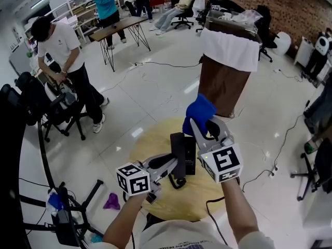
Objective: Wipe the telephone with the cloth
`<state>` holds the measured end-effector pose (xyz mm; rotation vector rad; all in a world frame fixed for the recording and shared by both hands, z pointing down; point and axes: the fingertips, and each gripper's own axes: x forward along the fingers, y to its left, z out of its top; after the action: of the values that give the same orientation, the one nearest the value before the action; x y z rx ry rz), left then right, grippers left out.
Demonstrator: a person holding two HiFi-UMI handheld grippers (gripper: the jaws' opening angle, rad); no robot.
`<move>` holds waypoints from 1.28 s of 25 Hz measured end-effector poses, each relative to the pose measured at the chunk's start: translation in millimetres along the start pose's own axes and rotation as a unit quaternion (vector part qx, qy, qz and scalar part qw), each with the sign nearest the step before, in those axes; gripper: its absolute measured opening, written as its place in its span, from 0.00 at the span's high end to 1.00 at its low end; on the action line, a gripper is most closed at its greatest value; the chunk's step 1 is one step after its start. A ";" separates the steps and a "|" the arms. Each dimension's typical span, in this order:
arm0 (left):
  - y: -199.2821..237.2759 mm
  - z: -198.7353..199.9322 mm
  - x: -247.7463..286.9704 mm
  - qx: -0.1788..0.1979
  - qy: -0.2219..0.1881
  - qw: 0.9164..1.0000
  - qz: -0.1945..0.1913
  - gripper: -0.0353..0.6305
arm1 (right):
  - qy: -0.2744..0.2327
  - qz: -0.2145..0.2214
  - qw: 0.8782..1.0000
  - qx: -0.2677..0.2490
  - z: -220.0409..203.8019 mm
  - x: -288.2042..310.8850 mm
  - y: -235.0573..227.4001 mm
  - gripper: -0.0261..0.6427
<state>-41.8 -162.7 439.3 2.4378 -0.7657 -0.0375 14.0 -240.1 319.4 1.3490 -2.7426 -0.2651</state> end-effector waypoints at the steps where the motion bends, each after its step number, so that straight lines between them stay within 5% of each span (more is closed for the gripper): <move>1: 0.5 0.7 -0.8 -0.001 -0.002 1.000 0.000 0.85 | 0.000 0.001 1.000 -0.002 -0.8 0.3 1.2 0.87; 32: 15.6 35.2 -11.0 -0.025 -0.051 0.998 0.016 0.85 | 0.051 0.038 0.998 0.017 -59.3 -21.4 56.9 0.87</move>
<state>-65.8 -185.5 416.8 2.3911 -0.8378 -0.1687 -8.8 -196.4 388.5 1.2252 -2.7173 -0.1418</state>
